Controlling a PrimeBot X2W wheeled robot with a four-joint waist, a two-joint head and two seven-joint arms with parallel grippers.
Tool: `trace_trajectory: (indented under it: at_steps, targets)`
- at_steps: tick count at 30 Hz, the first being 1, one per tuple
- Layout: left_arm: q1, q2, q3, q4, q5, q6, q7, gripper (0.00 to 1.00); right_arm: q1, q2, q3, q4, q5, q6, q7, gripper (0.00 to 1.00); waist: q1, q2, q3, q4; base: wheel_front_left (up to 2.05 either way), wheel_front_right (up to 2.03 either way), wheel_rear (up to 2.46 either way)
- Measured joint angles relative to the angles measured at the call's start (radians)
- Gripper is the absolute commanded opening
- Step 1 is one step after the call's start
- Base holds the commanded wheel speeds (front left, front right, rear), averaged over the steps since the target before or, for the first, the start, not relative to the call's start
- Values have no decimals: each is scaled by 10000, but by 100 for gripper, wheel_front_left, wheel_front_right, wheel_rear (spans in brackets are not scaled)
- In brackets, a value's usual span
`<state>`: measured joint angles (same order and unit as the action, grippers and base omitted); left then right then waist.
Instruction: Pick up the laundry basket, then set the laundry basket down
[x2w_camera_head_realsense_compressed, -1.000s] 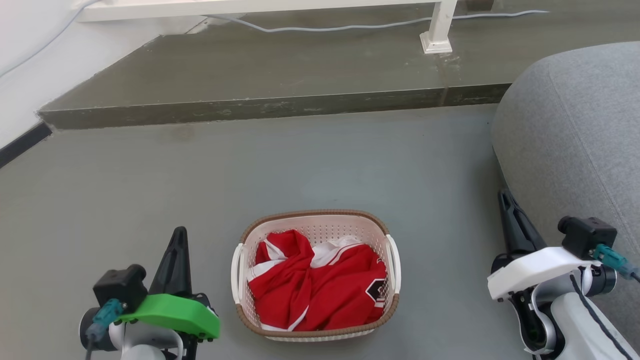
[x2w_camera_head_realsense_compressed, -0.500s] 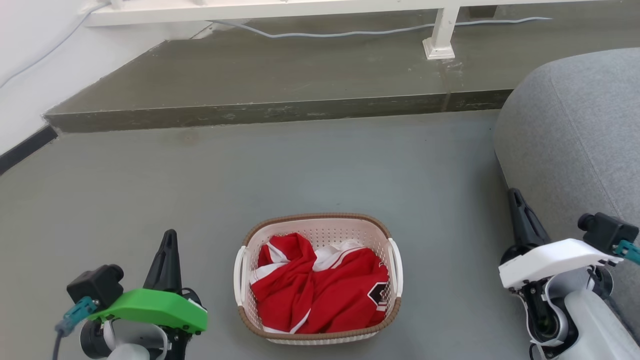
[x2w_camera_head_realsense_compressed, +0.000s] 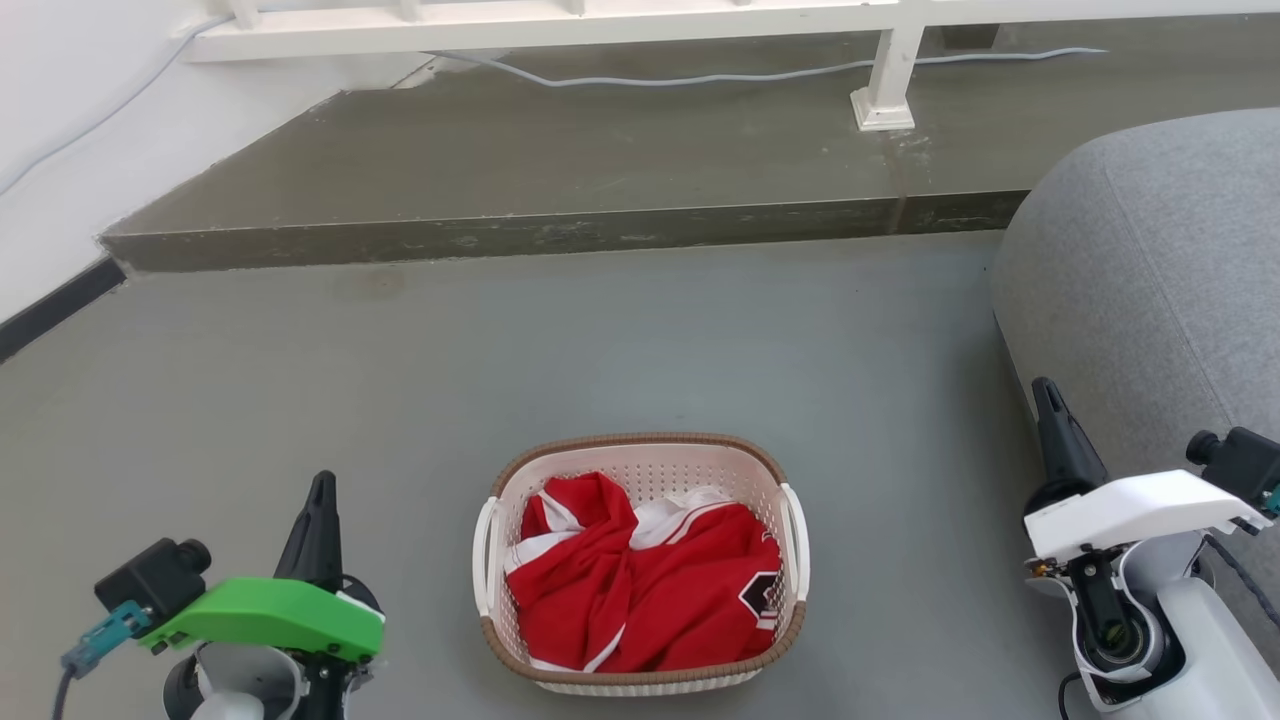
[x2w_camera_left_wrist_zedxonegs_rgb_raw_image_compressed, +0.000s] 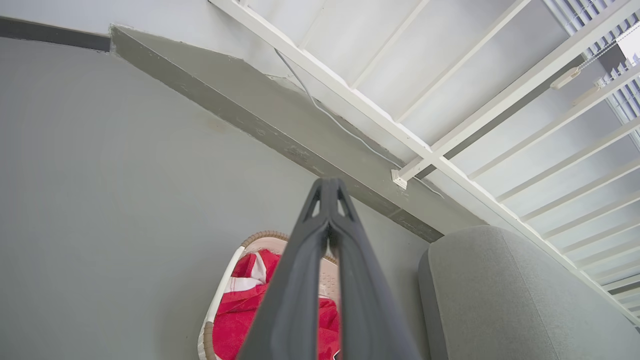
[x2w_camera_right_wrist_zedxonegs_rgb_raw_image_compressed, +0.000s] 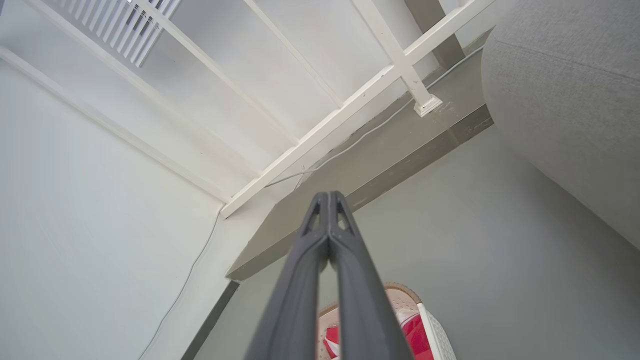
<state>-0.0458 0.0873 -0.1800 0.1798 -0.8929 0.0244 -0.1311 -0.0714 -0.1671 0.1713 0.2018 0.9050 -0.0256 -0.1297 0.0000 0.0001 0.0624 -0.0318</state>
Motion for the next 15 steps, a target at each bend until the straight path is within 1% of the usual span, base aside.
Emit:
trace_trajectory:
  at_steps: [15]
  targets:
    - [-1, 0, 493, 157, -1933, -339, 481, 0, 0, 150, -596, 153, 1894, 366, 476, 0, 0, 0, -148, 79, 0, 0, 0]
